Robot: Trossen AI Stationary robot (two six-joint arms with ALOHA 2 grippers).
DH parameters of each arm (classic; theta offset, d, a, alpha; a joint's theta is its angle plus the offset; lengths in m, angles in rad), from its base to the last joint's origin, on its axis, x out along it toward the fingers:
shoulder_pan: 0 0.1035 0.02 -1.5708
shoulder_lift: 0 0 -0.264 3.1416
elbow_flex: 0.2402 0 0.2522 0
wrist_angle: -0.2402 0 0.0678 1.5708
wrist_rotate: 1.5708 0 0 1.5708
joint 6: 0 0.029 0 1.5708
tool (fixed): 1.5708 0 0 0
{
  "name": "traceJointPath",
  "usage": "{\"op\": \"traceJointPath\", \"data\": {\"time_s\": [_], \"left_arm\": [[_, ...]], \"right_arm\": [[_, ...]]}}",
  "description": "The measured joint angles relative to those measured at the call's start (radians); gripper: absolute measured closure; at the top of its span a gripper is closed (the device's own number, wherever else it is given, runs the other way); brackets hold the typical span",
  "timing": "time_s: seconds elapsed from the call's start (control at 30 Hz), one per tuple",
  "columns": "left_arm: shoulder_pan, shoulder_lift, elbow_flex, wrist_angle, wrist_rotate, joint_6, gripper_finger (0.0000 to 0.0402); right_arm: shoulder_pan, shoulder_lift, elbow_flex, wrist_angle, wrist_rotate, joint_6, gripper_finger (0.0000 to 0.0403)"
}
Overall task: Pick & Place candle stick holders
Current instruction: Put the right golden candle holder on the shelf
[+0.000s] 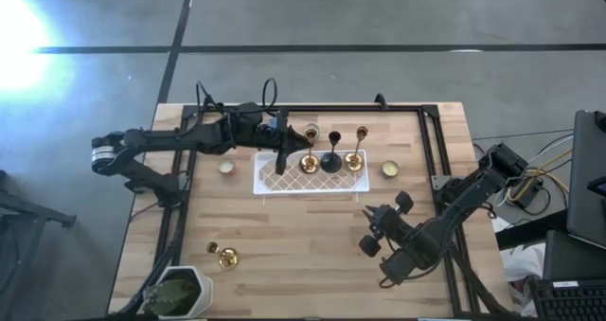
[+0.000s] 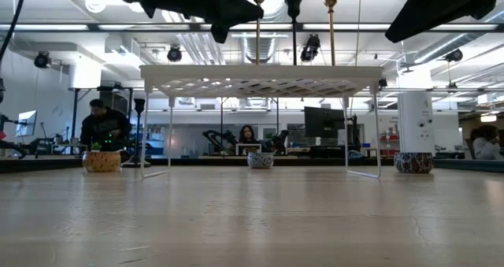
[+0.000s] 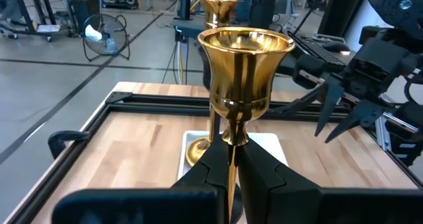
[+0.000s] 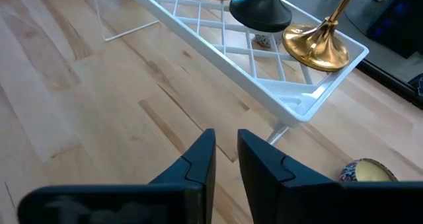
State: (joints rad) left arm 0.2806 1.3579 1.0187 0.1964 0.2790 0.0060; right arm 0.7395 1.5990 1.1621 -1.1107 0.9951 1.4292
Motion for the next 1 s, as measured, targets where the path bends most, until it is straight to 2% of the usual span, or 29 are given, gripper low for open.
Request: {"op": "traceJointPath", "data": {"time_s": [0.53, 1.0], "left_arm": [[0.01, 0.002, 0.0, 0.005, 0.001, 0.016, 0.0385], [0.012, 0.002, -0.006, 0.006, 0.001, 0.031, 0.0385]], "right_arm": [[0.0, 0.0, 0.0, 0.001, 0.0, 0.001, 0.0339], [0.0, 0.0, 0.0, 0.001, 0.0, 0.001, 0.0348]]}}
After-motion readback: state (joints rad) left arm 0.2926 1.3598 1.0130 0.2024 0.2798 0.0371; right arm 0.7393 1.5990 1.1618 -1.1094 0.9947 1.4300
